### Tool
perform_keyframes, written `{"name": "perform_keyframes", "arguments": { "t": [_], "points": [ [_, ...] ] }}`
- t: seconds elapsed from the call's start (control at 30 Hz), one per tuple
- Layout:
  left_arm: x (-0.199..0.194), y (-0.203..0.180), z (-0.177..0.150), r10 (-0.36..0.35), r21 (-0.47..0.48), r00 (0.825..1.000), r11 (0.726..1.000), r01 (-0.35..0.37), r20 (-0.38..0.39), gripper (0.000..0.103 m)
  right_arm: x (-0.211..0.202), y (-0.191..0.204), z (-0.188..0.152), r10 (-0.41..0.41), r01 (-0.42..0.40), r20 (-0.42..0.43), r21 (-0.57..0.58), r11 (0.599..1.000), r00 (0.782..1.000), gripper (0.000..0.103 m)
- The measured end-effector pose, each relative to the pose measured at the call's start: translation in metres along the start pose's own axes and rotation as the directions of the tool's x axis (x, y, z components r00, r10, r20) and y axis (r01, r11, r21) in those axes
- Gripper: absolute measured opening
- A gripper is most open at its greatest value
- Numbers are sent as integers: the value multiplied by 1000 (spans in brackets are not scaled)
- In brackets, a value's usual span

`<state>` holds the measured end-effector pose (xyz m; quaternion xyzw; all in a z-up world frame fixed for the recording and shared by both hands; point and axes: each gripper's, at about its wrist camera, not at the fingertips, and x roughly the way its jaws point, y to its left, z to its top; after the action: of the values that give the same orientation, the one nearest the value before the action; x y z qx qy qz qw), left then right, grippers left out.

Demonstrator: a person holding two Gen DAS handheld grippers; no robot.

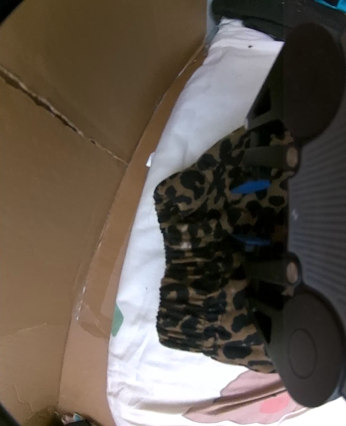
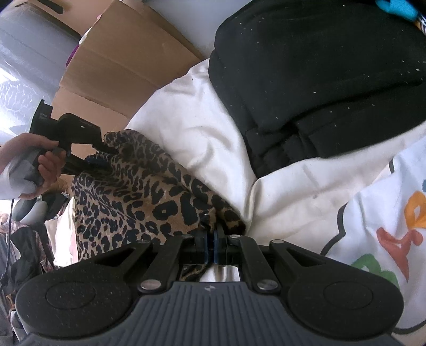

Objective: Fold clothes

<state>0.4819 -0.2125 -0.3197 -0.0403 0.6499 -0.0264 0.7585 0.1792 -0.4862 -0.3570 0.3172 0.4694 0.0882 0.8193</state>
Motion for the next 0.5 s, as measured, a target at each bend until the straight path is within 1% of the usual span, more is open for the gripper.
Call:
{"name": "perform_keyframes", "arguments": {
  "t": [0.17,0.23,0.27,0.3,0.4,0.43,0.5],
  "points": [
    [2,-7,-3,35,-18,999,999,-35,20,38,-1,-1,2,2,-2,0,-2,1000,1000,4],
    [0,-7,-5,44,-20,999,999,-43,30,32,-1,-1,1,-1,1,3,-9,1000,1000,4],
    [-2,-6,-6,51,-25,998,998,-50,33,18,-1,0,0,-3,3,6,-16,1000,1000,4],
    [-4,-2,-7,50,-38,998,998,-49,33,11,-1,1,0,-5,5,9,-21,1000,1000,3],
    [-16,9,-9,3,-68,999,998,-1,37,5,-4,2,-1,-2,2,21,-20,1000,1000,3],
    [-22,11,-10,-8,-59,999,998,11,47,5,-5,2,-1,0,0,26,-20,1000,1000,3],
    [-37,11,-12,-31,-37,997,999,34,67,4,-8,3,-1,-9,8,51,25,1000,999,3]
  ]
}}
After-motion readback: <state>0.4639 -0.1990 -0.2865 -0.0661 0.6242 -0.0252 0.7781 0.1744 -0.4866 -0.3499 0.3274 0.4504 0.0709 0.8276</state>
